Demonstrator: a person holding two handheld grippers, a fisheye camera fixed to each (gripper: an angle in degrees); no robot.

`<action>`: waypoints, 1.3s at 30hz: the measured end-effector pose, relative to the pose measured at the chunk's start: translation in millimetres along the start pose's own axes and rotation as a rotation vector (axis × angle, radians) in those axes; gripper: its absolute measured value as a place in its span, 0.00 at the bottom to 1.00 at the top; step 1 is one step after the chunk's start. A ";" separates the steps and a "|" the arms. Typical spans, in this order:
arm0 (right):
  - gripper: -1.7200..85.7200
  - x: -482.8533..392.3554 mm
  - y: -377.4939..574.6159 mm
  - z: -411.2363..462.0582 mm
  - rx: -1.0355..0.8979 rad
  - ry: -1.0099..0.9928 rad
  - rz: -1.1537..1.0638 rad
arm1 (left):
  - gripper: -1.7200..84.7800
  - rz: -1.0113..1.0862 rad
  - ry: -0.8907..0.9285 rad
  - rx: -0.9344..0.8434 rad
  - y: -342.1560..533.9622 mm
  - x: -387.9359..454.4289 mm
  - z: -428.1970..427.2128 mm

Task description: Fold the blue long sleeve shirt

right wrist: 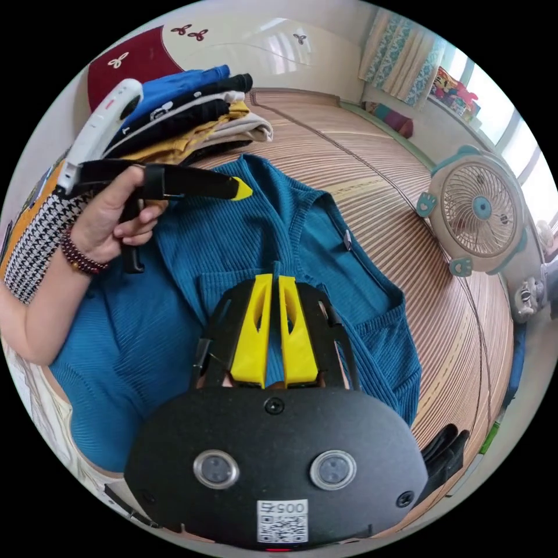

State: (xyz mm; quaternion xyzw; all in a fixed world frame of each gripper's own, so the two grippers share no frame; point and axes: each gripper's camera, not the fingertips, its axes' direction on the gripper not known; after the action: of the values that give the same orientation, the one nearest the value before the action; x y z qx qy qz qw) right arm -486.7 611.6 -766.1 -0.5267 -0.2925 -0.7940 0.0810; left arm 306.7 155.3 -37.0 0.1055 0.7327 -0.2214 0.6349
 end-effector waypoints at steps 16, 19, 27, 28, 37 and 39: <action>0.00 24.8 81.8 -267.6 0.493 0.557 0.647 | 0.11 -0.013 0.028 -0.014 -4.8 -14.4 0.7; 0.00 5.3 68.1 -272.5 0.499 0.578 0.625 | 0.11 -0.018 0.026 -0.011 -4.8 -17.5 -0.7; 0.03 -87.6 -16.2 -178.8 0.368 0.214 0.400 | 0.10 -0.048 0.001 0.014 -3.7 -29.3 -9.4; 0.04 -102.4 -31.1 -155.8 0.294 0.124 0.332 | 0.10 -0.051 0.000 0.017 -3.5 -30.5 -10.2; 0.06 -83.7 -38.8 -137.7 0.205 0.030 0.317 | 0.10 -0.100 0.010 0.031 -2.0 -46.5 -17.9; 0.07 -78.4 -38.7 -129.0 0.156 0.049 0.299 | 0.10 -0.083 -0.005 0.023 -1.3 -43.4 -17.5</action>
State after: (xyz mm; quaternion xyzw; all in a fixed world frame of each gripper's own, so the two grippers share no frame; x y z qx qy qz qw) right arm -571.5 558.2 -885.4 -0.5368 -0.2695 -0.7607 0.2459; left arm 298.1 167.7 7.4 0.0816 0.7323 -0.2564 0.6256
